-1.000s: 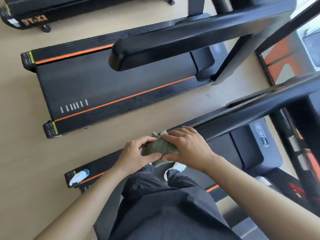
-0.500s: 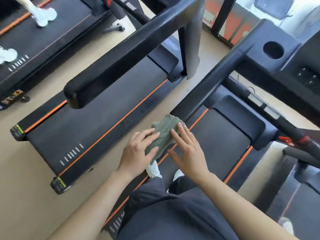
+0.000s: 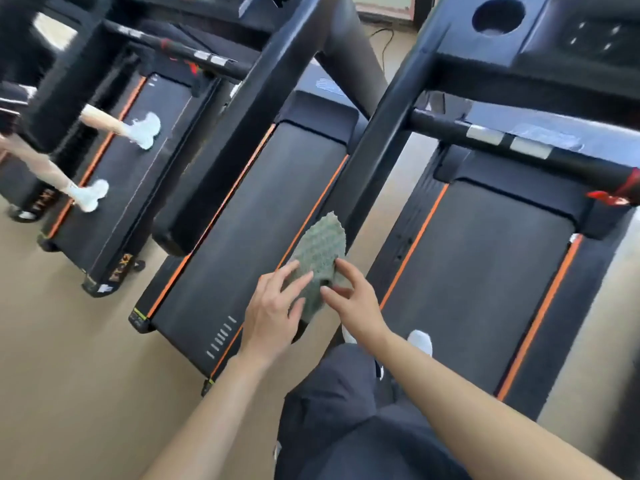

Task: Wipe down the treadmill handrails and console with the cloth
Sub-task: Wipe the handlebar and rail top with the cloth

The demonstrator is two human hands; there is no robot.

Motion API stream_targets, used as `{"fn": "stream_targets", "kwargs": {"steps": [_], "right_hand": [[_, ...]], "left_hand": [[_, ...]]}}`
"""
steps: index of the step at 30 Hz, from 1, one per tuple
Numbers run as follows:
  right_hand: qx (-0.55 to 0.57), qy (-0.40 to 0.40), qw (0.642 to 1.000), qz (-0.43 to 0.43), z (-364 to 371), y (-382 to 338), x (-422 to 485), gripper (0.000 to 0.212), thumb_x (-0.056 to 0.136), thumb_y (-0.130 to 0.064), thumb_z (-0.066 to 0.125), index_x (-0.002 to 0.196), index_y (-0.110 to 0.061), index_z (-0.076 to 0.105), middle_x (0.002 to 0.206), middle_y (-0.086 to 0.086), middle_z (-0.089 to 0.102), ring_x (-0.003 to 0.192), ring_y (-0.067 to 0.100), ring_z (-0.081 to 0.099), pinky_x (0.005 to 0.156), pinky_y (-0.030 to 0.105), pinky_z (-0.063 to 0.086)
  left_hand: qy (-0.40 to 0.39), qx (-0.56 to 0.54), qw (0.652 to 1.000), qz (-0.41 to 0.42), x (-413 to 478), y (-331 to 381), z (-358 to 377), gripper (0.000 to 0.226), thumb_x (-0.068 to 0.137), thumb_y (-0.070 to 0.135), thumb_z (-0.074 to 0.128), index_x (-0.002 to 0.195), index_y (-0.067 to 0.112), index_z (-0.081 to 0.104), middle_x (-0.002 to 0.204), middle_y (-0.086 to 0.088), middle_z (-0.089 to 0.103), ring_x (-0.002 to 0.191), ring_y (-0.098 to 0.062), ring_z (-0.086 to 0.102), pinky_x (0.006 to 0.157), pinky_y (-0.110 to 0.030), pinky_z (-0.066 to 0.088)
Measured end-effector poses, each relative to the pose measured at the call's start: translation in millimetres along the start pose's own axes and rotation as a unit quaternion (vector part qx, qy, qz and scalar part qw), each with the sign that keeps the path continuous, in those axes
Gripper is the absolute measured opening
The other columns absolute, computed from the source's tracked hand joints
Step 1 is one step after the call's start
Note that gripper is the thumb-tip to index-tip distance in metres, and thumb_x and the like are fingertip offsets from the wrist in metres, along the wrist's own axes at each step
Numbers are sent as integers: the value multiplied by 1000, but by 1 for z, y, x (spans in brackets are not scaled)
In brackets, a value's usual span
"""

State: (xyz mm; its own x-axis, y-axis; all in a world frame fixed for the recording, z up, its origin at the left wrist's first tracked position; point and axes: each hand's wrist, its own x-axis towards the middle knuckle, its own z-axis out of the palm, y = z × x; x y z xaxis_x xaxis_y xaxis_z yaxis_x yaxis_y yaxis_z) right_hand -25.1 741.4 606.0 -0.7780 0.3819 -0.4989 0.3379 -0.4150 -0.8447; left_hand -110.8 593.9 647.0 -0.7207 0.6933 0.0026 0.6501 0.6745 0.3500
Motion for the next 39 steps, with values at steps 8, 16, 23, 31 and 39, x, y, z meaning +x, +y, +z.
{"fn": "stream_targets", "kwargs": {"steps": [8,16,23,31,39], "right_hand": [[147,28,986,81,40,42,-26,59,93,-18,69,146,-25,45,145,-5,51,125,13,58,101,47,53],[238,78,961,121,73,77,-45,62,91,-13,72,148,-20,47,141,-1,59,128,10,57,105,46,50],[249,92,959,94,89,99,-50,70,87,-6,76,149,-12,45,142,3,59,129,11,57,111,41,45],[248,30,965,77,53,76,-19,59,97,-13,65,143,-45,44,129,-18,66,116,0,63,81,21,56],[206,54,976,43,12,25,29,61,95,-19,69,148,-30,43,126,-28,54,119,8,60,96,32,55]], "left_hand": [[-40,18,997,56,-22,-20,-9,48,87,16,78,134,23,67,140,3,53,114,-20,49,86,-34,54],[-87,27,984,156,-29,-48,-16,51,85,19,80,134,17,67,136,0,55,105,-22,51,85,-24,47],[-97,33,974,203,-28,-57,-21,44,87,20,78,130,13,69,133,-2,57,101,-20,52,78,-31,53],[-87,113,960,239,1,-35,-17,47,90,20,74,136,12,64,134,-4,59,109,-22,56,83,-39,57],[-74,153,964,202,51,-2,-8,53,93,23,70,144,15,57,139,-5,53,112,-22,53,82,-38,58]]}}
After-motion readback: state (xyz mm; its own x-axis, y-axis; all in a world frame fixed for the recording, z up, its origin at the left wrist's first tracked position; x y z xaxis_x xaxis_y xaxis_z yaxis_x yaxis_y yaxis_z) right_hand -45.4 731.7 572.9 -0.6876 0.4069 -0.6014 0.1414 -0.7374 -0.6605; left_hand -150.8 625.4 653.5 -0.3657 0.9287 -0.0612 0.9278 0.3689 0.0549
